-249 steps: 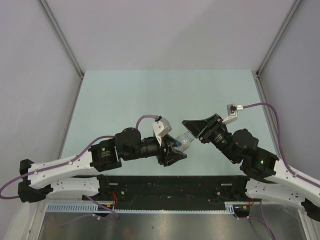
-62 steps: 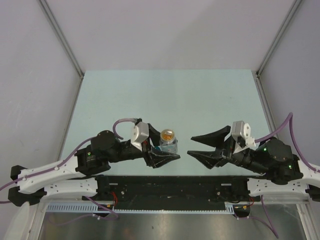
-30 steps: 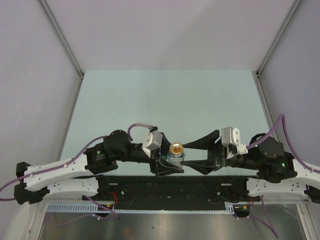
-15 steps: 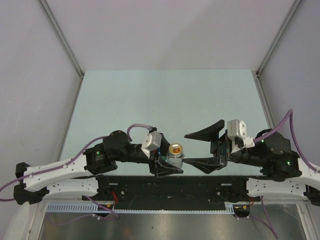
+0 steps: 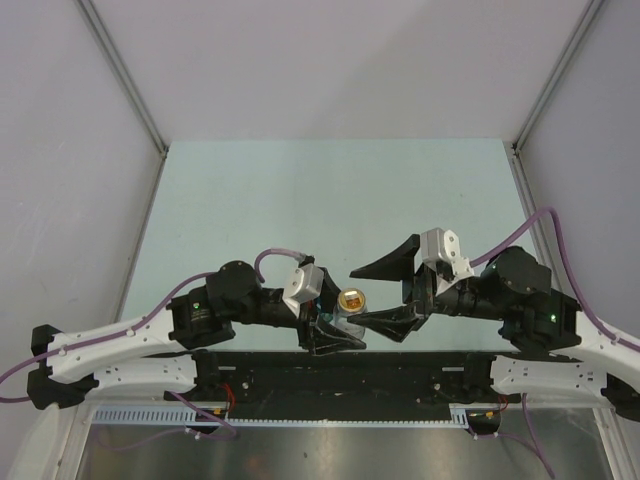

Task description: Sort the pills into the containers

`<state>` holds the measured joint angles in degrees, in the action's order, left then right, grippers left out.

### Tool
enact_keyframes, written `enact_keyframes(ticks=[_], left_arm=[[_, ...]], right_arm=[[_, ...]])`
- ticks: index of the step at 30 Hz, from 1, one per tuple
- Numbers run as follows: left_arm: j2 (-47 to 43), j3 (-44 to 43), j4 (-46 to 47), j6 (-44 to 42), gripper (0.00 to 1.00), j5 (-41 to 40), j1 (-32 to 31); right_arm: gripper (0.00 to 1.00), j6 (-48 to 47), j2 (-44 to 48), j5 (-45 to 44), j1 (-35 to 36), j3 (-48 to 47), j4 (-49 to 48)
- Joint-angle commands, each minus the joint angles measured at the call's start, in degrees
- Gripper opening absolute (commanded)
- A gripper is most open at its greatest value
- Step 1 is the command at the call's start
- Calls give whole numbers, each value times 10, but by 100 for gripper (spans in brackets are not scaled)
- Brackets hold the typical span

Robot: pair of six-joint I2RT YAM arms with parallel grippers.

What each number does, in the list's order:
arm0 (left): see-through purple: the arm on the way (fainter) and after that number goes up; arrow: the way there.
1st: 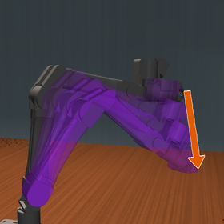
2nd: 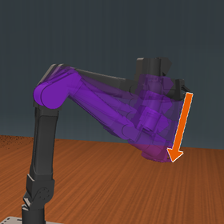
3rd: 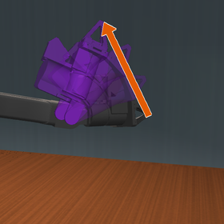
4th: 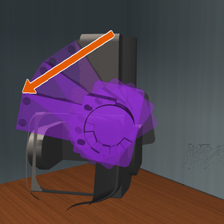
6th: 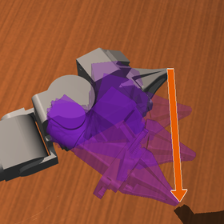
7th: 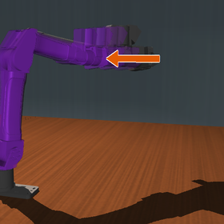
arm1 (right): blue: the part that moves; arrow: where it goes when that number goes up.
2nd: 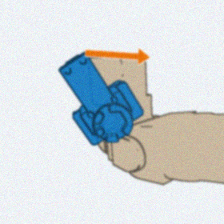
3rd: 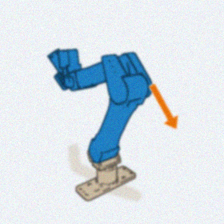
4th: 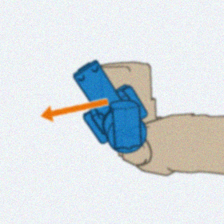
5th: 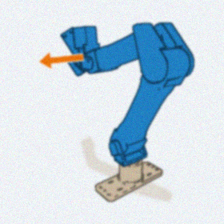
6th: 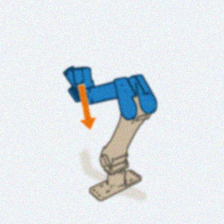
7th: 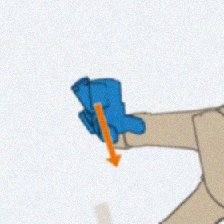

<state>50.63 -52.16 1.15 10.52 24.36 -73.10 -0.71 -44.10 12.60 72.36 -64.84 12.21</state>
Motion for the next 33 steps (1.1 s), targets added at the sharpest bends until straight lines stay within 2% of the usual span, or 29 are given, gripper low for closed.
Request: enact_keyframes(ticks=[1, 15, 30, 33], left_arm=[[1, -2, 17, -5, 0, 18, 0], [1, -1, 17, -8, 0, 14, 1], [1, 0, 17, -9, 0, 9, 1], [-1, 0, 17, -9, 0, 7, 1]], right_arm=[[73, 42, -5, 59, -16, -20, -41], [68, 87, -35, 117, -20, -21, -72], [55, 96, -31, 131, -20, -20, -80], [49, 95, -33, 135, -21, -20, -78]])
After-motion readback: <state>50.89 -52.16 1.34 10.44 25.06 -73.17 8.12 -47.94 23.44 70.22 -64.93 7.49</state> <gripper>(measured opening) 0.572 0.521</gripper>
